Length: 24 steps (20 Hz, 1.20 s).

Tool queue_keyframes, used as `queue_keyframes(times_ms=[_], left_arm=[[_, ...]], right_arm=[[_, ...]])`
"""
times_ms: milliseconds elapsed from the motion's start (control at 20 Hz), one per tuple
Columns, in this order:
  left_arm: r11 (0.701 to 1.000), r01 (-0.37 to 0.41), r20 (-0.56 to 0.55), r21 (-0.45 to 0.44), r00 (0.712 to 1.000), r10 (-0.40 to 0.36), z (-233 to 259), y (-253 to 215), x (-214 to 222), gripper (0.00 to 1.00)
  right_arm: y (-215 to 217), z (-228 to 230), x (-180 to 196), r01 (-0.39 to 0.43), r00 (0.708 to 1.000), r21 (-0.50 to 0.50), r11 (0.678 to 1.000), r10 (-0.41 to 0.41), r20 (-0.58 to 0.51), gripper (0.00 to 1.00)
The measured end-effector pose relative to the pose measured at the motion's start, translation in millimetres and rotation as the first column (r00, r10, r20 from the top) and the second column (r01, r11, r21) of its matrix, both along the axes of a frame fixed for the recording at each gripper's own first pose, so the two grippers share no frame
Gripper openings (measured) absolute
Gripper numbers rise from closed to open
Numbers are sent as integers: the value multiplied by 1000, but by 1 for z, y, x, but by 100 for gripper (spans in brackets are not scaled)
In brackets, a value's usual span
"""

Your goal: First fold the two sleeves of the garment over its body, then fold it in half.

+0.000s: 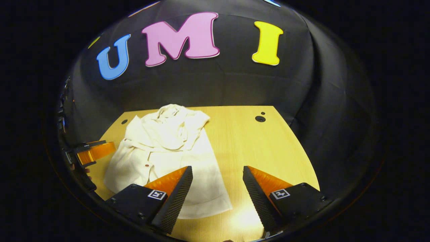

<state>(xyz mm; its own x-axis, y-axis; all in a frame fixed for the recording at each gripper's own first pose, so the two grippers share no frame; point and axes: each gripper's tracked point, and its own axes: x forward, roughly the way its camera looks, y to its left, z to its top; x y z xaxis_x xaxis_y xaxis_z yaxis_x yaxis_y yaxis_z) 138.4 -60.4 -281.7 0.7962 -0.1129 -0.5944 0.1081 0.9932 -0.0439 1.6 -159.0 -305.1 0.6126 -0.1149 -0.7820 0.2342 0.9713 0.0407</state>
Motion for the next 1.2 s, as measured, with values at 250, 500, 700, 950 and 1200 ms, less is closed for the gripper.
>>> queue_keyframes(times_ms=[250,500,700,950,1200], left_arm=[[989,-58,-130,133,989,76,-47,61,-61,96],[968,-87,-283,234,947,153,-97,107,-108,96],[970,-128,-407,208,890,205,-131,110,-138,96],[975,-130,-420,181,886,196,-141,106,-138,97],[983,-67,-442,171,887,137,-142,104,-139,81]], right_arm=[[27,-43,-37,-96,988,-18,995,94,-123,98],[27,-90,-80,-41,959,39,998,50,-278,98],[30,-120,-94,4,937,78,997,24,-347,98],[41,-137,-91,19,936,92,996,15,-353,97],[49,-145,-97,-38,930,76,996,63,-361,81]])
